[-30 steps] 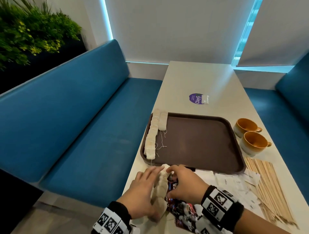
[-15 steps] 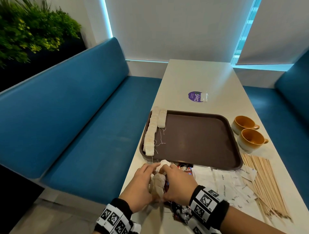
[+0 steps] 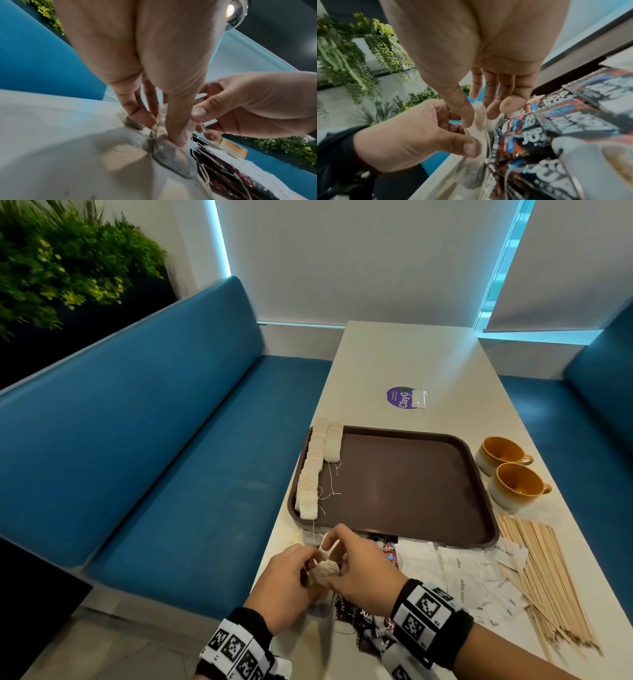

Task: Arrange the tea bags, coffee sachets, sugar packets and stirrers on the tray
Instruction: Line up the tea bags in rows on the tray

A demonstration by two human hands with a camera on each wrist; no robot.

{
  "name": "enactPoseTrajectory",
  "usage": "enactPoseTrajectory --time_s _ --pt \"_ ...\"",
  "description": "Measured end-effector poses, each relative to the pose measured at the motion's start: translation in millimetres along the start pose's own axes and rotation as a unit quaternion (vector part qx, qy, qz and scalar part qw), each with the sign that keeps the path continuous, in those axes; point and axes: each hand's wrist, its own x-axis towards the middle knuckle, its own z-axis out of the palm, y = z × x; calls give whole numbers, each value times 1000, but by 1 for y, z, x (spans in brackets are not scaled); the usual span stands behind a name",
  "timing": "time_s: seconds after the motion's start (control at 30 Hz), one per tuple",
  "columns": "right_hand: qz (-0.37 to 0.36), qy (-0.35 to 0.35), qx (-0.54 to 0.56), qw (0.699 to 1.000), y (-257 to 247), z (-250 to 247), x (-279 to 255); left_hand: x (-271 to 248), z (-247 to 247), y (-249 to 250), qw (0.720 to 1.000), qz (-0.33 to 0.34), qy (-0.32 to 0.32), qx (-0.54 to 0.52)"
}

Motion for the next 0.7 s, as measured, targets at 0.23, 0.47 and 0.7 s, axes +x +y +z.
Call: enactPoseTrajectory --time_s 0.23,0.47,0.7 --pt "8 31 89 995 4 -8 0 -1 0 -2 998 1 44 -40" --pt "31 24 103 994 8 -9 -1 0 2 -1 997 15 44 -62" --pt "2 7 104 995 3 -11 -6 5 1 -7 996 31 60 -54"
